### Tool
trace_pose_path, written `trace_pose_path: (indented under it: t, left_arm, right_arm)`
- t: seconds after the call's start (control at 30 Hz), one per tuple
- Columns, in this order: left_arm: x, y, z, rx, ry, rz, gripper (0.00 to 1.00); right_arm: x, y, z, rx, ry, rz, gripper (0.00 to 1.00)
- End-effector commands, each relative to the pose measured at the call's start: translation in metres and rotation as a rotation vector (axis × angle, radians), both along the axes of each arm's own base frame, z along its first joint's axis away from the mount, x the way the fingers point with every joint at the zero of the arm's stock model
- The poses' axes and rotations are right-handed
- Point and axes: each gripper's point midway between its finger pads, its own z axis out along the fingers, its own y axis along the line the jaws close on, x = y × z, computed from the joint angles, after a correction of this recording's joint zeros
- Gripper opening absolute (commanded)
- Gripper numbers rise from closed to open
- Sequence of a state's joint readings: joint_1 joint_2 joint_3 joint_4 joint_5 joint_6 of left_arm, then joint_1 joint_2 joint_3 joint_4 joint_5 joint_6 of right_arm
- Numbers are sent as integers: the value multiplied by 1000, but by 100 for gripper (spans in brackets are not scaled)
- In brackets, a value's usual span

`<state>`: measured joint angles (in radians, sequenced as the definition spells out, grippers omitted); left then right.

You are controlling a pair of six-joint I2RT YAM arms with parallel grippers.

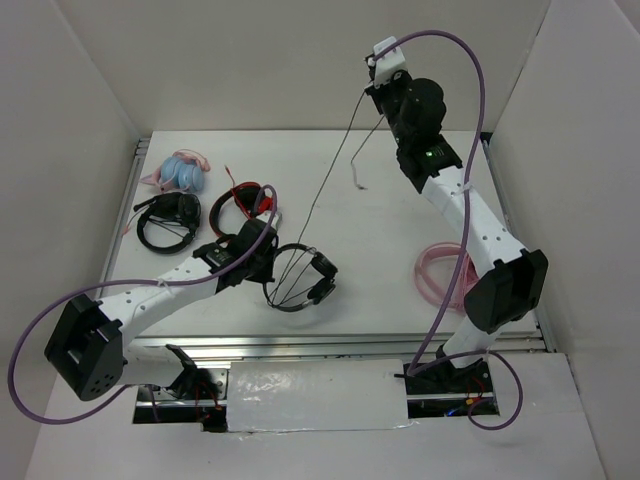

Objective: Wrap the headphones

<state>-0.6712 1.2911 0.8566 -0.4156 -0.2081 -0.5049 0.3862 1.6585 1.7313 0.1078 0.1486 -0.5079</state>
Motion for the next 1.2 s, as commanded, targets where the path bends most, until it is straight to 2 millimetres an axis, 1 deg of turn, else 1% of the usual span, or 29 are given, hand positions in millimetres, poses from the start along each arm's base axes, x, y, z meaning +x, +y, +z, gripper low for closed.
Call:
trace_pose_path:
  t: [0.0,0.03,0.07,0.13,0.17,0.23,0.27,0.3,0.33,0.37,0.4,0.47,0.57,0.6,0.63,0.67,0.7,0.73,0.77,0.83,0.87,0.9,0.93,0.97,1.0,1.03,1.07,1.1,1.17]
  left_arm:
    - [6,-8,18,-32,-28,6,0]
    - [6,-8,22,-38,-38,4,0]
    - [6,-8,25,-40,-42,3,0]
    - [7,-9,36,-59,-67,-8,0]
    - [7,-10,41,-67,-76,-14,0]
    - [7,-14,56,-91,-104,-48,0]
    - [7,-15,61,-96,-117,-64,0]
    - [6,-13,69,-97,-137,-74,0]
    - [10,-11,79,-97,-165,-63,0]
    - [10,-9,87,-101,-185,-63,0]
    - [12,-9,96,-111,-209,-62,0]
    - [13,-9,105,-125,-236,-63,0]
    - [17,-9,126,-158,-296,-54,0]
    - [18,-8,130,-160,-305,-49,0]
    - [19,-7,134,-159,-313,-38,0]
    - [23,-4,143,-161,-332,-11,0]
    - [24,1,144,-150,-325,5,0]
    - [25,3,146,-143,-328,15,0]
    - [29,7,150,-131,-337,31,0]
    - [29,14,150,-114,-336,54,0]
    - [29,18,148,-105,-331,66,0]
    - [28,20,146,-102,-322,69,0]
    - [26,21,144,-103,-314,72,0]
    - [24,21,138,-100,-302,72,0]
    - [23,22,137,-104,-296,80,0]
    - [21,25,134,-97,-291,91,0]
    - [20,27,132,-91,-287,97,0]
    - [19,28,134,-94,-291,99,0]
    - [16,26,135,-106,-294,83,0]
  right_arm:
    - [-24,-4,41,52,-147,25,0]
    - [-19,0,27,40,-102,36,0]
    - [-16,0,20,43,-77,28,0]
    - [-8,0,-6,62,0,17,0]
    - [-4,-4,-24,71,39,-4,0]
    - [-1,-4,-44,125,84,9,0]
    - [3,-12,-63,162,127,0,0]
    - [4,-6,-74,156,154,53,0]
    - [8,-7,-85,159,178,68,0]
    - [14,-15,-99,188,214,52,0]
    - [16,-17,-105,196,236,52,0]
    - [18,-21,-116,232,275,50,0]
    - [16,-18,-127,268,305,100,0]
    - [15,-16,-130,274,313,107,0]
    - [15,-16,-137,289,330,109,0]
    - [15,-16,-138,298,327,109,0]
    - [15,-20,-145,307,331,85,0]
    - [16,-22,-144,329,326,74,0]
    - [16,-28,-139,344,309,60,0]
    - [19,-43,-127,376,273,3,0]
    - [17,-51,-114,389,240,-18,0]
    - [18,-63,-107,397,219,-49,0]
    - [15,-71,-92,400,192,-64,0]
    - [14,-76,-86,402,181,-72,0]
    - [15,-88,-75,408,160,-90,0]
    - [12,-95,-69,408,152,-98,0]
    - [11,-100,-65,410,144,-108,0]
    - [10,-111,-60,411,142,-126,0]
    - [14,-116,-61,405,160,-113,0]
